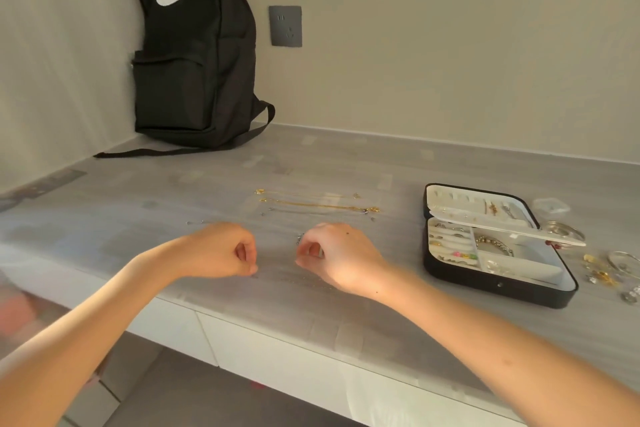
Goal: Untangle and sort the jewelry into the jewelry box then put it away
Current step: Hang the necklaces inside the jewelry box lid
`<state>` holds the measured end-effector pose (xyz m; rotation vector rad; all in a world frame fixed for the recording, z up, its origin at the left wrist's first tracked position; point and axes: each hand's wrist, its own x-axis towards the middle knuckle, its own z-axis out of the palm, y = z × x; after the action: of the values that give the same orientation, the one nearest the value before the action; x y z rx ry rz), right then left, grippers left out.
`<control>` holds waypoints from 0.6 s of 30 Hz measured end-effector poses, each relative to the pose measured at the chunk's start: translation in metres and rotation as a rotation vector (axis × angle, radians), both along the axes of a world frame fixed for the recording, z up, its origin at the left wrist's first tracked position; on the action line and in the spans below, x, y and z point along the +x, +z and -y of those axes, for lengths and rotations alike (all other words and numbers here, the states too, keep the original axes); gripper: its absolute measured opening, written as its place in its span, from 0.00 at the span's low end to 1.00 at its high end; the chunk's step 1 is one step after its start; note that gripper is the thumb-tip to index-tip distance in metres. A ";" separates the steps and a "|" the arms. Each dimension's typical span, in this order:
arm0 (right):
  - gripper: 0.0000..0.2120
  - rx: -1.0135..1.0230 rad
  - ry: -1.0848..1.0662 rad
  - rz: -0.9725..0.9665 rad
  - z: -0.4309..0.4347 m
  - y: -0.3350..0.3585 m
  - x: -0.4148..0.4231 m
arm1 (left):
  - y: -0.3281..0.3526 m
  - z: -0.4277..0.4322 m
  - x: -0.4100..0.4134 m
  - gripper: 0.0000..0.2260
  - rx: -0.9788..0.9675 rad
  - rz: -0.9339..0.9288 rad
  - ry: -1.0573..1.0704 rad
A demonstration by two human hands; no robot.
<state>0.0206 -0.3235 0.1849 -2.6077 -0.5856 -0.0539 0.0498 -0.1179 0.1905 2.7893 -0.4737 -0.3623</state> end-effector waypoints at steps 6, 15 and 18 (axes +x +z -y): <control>0.09 -0.003 -0.002 -0.030 -0.010 -0.001 0.002 | -0.001 -0.001 -0.005 0.09 0.005 -0.014 0.001; 0.13 0.166 0.034 -0.184 -0.015 0.002 0.004 | 0.023 0.006 -0.012 0.03 -0.273 -0.214 -0.004; 0.11 0.340 0.080 -0.295 -0.019 0.007 0.002 | 0.041 0.014 -0.015 0.04 -0.349 -0.264 -0.065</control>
<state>0.0226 -0.3049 0.1915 -2.2065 -0.5221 0.2337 0.0346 -0.1322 0.2311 2.3523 -0.5102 -0.5909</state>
